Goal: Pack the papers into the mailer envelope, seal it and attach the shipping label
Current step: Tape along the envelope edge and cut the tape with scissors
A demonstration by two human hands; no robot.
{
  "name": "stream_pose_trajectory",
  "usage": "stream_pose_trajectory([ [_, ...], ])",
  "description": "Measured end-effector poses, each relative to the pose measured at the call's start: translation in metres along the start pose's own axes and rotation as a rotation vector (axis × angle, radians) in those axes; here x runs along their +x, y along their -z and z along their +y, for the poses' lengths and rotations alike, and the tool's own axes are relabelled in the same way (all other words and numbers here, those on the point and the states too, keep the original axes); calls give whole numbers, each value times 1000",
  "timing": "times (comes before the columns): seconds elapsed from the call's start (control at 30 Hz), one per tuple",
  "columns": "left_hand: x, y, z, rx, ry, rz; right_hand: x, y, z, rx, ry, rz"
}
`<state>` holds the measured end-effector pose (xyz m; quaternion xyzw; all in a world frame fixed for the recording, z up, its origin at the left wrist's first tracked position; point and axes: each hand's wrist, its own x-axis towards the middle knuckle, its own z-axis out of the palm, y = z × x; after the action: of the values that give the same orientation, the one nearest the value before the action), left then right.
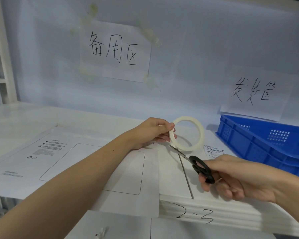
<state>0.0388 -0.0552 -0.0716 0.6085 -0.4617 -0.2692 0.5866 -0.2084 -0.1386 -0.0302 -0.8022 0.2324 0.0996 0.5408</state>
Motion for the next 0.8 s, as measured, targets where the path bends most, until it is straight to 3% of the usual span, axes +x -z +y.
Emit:
stream_pose_trajectory([
  [0.27,-5,-3,13,-282,-12,91,1,-6,-11,-111,53,-61],
  [0.5,-3,12,19,-505,-83,317,-5,-2,-7,-217,38,-54],
  [0.6,-4,11,20,-471,-70,324,-7,8,-11,-286,19,121],
  [0.8,-7,6,20,-430,-26,319,37,63,-15,-748,-29,770],
])
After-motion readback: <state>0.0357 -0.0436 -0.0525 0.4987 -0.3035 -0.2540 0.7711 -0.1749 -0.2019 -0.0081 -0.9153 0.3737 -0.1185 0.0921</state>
